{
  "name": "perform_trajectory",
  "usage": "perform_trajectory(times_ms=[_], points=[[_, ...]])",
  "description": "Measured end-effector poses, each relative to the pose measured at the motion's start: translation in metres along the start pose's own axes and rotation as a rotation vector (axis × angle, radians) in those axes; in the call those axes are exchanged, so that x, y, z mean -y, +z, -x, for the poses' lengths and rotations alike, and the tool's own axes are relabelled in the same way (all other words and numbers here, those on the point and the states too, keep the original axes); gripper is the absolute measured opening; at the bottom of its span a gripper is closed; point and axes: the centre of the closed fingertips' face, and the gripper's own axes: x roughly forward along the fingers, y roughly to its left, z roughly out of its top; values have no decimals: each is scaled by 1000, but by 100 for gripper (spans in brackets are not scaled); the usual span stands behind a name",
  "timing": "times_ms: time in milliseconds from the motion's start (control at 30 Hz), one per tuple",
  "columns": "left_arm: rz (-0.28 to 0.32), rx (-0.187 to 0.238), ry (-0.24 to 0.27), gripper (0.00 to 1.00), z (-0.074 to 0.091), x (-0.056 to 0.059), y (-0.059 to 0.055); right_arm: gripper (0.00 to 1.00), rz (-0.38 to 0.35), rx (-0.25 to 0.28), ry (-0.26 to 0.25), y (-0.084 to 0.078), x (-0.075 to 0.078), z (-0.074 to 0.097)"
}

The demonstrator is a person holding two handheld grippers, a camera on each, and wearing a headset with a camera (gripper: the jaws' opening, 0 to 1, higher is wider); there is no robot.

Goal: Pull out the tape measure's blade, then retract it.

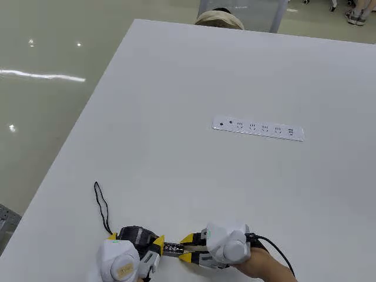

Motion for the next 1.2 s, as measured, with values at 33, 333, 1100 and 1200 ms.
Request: perform_trajectory(times_ms=[33, 333, 1100, 1200], points=[[0, 0, -1, 64, 0, 0, 0, 12, -1, 0, 0, 0, 0, 0], [2, -2, -7, 64, 0, 0, 0, 12, 0, 6, -1, 4, 0, -6], [16, -3, -14, 64, 0, -1, 0, 12, 25, 5, 4, 15, 1, -17], [20, -3, -14, 64, 0, -1, 0, 12, 27, 5, 2, 17, 2, -20]])
